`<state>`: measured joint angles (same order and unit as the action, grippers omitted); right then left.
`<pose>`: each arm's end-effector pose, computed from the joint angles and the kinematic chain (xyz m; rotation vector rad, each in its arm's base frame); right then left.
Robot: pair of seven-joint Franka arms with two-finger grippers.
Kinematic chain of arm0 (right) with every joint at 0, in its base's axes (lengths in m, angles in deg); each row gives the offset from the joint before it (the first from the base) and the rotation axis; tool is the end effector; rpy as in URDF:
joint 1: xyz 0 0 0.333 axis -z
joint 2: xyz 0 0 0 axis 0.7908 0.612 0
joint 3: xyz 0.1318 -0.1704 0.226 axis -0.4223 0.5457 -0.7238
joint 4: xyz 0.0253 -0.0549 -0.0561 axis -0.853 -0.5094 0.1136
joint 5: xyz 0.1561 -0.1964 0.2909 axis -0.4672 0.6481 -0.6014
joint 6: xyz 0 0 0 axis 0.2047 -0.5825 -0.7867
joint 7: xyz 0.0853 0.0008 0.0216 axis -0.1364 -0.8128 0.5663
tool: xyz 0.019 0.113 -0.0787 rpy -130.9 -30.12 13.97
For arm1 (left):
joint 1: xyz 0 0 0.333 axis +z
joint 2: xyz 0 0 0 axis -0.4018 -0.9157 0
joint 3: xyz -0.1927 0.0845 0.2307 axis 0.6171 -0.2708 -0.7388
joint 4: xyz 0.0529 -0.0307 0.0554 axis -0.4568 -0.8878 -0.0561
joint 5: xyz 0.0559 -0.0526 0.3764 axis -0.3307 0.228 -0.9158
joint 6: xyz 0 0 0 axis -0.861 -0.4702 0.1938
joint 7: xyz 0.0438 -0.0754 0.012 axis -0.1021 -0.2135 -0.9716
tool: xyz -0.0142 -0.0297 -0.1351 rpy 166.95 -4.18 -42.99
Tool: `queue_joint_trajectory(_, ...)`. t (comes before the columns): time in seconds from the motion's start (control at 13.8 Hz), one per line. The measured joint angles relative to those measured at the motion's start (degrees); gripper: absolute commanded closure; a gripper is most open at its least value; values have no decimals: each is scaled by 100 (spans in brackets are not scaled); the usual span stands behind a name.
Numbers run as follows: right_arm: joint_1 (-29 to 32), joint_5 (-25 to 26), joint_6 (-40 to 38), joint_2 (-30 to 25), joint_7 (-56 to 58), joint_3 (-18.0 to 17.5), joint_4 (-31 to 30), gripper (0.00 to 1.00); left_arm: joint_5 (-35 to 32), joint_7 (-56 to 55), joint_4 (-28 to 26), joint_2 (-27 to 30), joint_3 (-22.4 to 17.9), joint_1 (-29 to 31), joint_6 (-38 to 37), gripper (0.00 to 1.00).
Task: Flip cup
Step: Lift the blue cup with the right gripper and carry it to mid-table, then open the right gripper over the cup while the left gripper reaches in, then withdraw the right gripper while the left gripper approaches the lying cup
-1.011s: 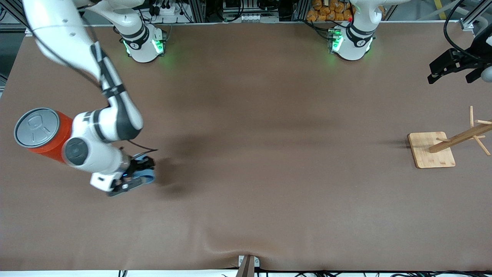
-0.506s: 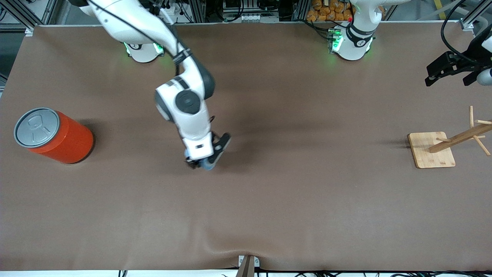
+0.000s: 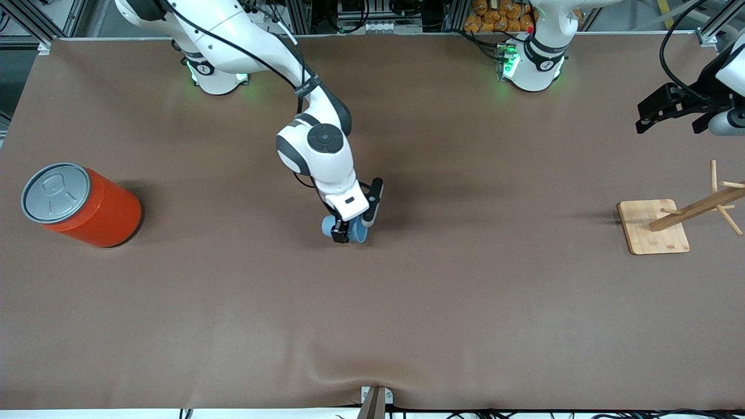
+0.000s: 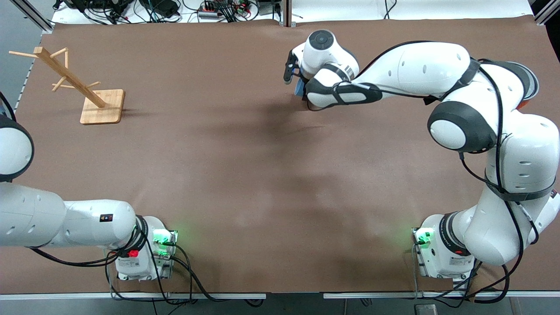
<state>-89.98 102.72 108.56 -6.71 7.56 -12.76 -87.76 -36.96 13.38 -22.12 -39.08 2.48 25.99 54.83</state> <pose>0.5267 0.4504 0.2116 2.3270 1.9200 0.3120 0.5144 -0.0466 0.6266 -3.1318 0.0330 0.0206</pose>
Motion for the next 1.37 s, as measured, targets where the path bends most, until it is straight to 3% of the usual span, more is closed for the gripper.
queue_joint_trajectory(0.14,-100,328,188,135,0,2,-10,0,130,0,-17,-4,45,-3,0,0)
queue_joint_trajectory(0.51,-225,608,174,191,-9,4,32,0,478,-18,-78,-173,58,-19,2,0)
queue_joint_trajectory(0.87,-349,562,-1195,-365,-897,-28,386,0,1192,-456,-193,-452,283,-150,26,0)
queue_joint_trajectory(1.16,-114,-524,-2455,-778,-1934,90,852,0,1455,-784,-510,-845,839,-281,604,0)
queue_joint_trajectory(1.37,749,-678,-3040,-1148,-2075,129,961,0,2584,-958,-1275,-1089,1064,-337,1717,0)
